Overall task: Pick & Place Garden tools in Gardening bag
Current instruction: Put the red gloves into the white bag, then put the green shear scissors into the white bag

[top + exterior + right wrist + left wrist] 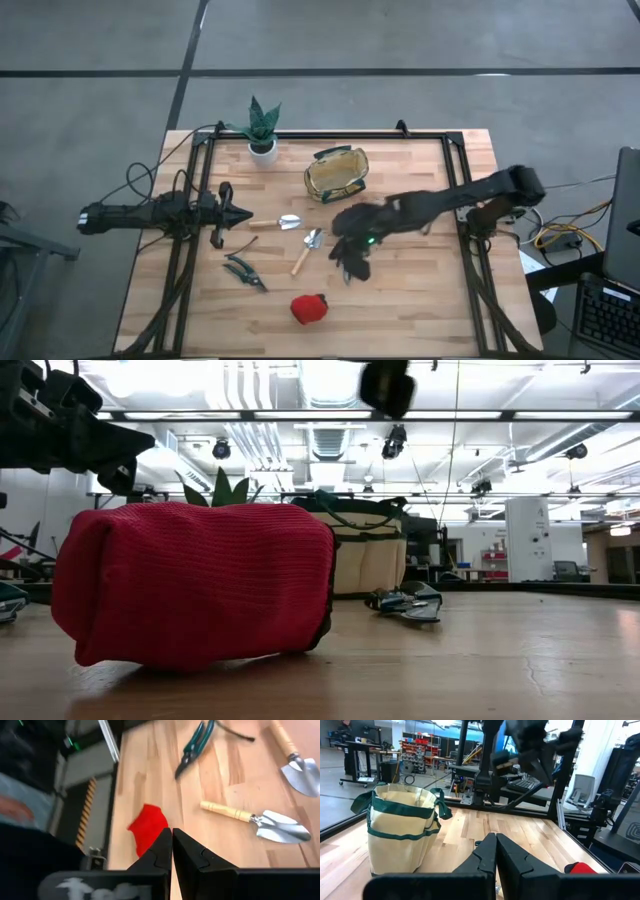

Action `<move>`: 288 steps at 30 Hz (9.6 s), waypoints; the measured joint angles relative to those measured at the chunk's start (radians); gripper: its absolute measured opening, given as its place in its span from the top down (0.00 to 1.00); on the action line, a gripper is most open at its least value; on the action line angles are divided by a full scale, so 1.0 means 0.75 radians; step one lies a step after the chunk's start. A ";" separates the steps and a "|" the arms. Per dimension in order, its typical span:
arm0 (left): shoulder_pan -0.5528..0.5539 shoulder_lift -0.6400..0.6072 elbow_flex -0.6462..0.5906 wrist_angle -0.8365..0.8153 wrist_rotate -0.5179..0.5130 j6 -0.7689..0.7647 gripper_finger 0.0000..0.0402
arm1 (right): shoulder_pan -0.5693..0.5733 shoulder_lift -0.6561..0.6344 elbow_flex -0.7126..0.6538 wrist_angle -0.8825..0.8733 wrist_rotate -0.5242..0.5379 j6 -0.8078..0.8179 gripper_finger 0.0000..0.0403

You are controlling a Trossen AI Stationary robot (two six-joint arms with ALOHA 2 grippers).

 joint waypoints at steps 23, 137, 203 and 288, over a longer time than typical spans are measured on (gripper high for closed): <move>0.000 0.004 0.000 0.001 0.000 0.000 0.97 | 0.133 0.797 0.947 -0.630 -0.007 -0.507 0.36; -0.001 0.029 0.000 0.001 0.001 0.000 0.97 | -0.525 0.626 1.242 -1.482 0.689 -1.164 0.96; 0.000 0.029 0.000 0.001 0.000 0.000 0.97 | -0.182 0.445 1.019 -1.132 -0.026 -0.444 0.58; -0.001 0.029 0.000 0.002 0.000 0.000 0.97 | 0.042 0.597 0.109 -0.266 0.280 -0.852 0.98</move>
